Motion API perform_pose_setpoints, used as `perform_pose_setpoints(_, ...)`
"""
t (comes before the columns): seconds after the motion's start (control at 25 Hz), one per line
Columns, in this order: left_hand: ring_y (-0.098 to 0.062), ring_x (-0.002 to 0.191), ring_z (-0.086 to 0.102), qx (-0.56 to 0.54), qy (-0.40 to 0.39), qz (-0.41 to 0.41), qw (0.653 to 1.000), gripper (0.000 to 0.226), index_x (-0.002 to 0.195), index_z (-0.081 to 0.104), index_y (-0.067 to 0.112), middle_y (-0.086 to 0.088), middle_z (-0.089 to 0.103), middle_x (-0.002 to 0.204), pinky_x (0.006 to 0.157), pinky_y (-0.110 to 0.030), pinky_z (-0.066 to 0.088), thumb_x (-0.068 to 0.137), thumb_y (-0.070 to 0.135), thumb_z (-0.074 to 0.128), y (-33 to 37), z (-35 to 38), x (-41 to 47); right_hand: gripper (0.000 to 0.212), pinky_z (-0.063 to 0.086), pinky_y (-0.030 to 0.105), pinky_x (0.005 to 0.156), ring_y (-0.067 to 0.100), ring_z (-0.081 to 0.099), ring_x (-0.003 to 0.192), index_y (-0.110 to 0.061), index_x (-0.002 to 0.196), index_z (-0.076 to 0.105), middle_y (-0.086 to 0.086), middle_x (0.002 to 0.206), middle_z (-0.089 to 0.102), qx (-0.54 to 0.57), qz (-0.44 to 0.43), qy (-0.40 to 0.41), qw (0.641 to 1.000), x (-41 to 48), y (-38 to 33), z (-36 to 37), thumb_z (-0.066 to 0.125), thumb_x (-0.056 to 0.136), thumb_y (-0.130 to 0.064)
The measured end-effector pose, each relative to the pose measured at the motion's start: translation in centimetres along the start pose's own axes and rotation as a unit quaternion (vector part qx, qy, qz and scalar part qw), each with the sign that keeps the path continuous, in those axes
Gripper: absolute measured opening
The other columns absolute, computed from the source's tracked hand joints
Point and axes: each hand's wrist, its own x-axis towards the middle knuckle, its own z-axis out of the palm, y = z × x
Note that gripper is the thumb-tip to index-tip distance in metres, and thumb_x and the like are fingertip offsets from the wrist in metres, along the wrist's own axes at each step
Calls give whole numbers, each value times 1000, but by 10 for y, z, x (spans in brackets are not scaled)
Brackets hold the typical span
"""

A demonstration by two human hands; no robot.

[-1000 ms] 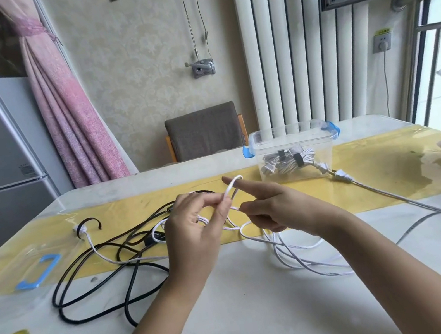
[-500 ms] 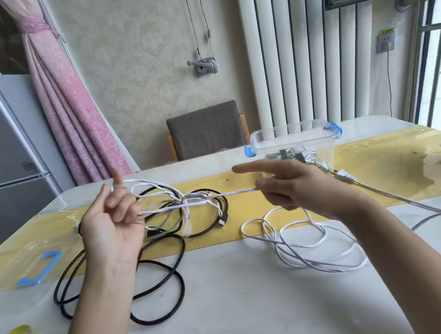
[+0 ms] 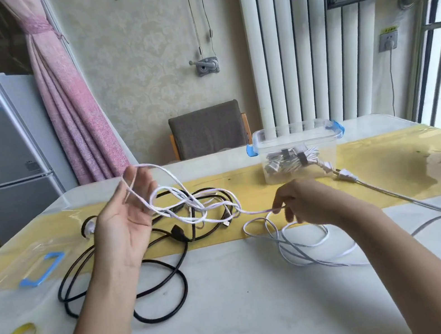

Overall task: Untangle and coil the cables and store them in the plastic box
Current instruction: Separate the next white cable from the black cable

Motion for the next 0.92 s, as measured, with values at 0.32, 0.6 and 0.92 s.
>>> perform_pose_setpoints(0.32,0,43,39,65,-124,-130,982,73,126,59,25,-3,69,94,31,-5,30,57,10,78,-20,7,-8,26,51,20,61,14,62,62,-3,85,69,5,73,67,316,-7,-138,939,-7,-39,32,61,90,-27)
perform_pose_setpoints(0.6,-11,106,64,351,-168,-47,920,56,126,49,33,-1,66,117,87,-22,51,77,13,65,-34,9,-14,28,21,19,39,11,26,41,-16,57,63,-3,38,32,243,-45,94,965,-7,-57,44,70,82,-27)
perform_pose_setpoints(0.92,-21,104,57,532,97,110,834,66,125,48,15,-8,58,119,94,-33,44,70,-17,69,6,-25,4,36,26,23,47,16,29,52,-33,61,56,0,49,33,102,-71,94,988,-13,-51,21,50,95,-28)
